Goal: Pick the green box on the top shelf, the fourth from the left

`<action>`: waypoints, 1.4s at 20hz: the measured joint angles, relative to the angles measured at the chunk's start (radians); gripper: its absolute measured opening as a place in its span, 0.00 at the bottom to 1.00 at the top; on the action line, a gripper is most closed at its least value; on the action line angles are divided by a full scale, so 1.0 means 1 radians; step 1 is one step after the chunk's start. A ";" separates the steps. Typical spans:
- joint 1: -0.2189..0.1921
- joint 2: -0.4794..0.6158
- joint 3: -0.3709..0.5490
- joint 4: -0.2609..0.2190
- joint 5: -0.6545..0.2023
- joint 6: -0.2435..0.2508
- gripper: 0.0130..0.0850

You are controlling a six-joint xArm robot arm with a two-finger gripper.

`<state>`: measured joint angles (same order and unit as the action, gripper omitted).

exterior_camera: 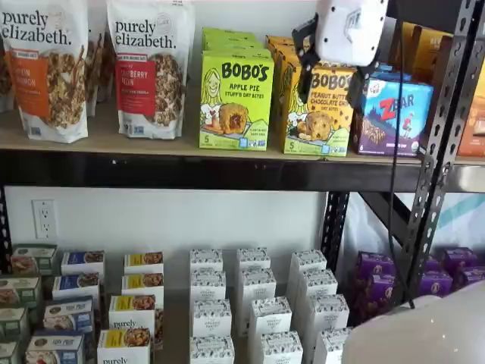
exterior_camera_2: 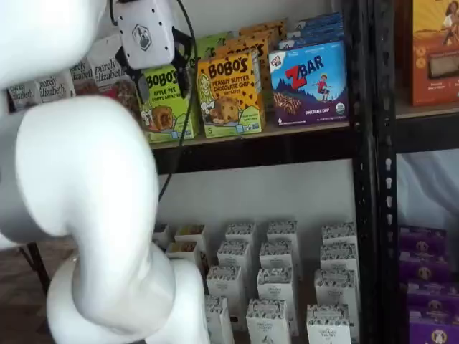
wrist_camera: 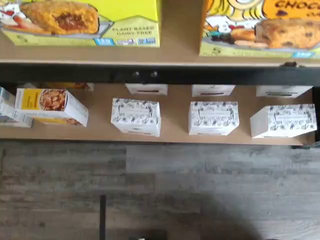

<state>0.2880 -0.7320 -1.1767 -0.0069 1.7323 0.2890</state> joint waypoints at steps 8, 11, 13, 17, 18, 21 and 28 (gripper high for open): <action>0.045 0.117 -0.057 -0.010 -0.051 0.047 1.00; 0.049 0.157 -0.076 -0.012 -0.066 0.051 1.00; 0.050 0.175 -0.085 -0.018 -0.073 0.052 1.00; 0.047 0.175 -0.066 -0.018 -0.134 0.048 1.00; 0.046 0.170 -0.057 -0.017 -0.159 0.047 1.00; 0.056 0.166 -0.048 -0.036 -0.206 0.056 1.00; 0.077 0.218 -0.089 -0.032 -0.261 0.074 1.00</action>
<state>0.3649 -0.5140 -1.2655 -0.0386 1.4715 0.3631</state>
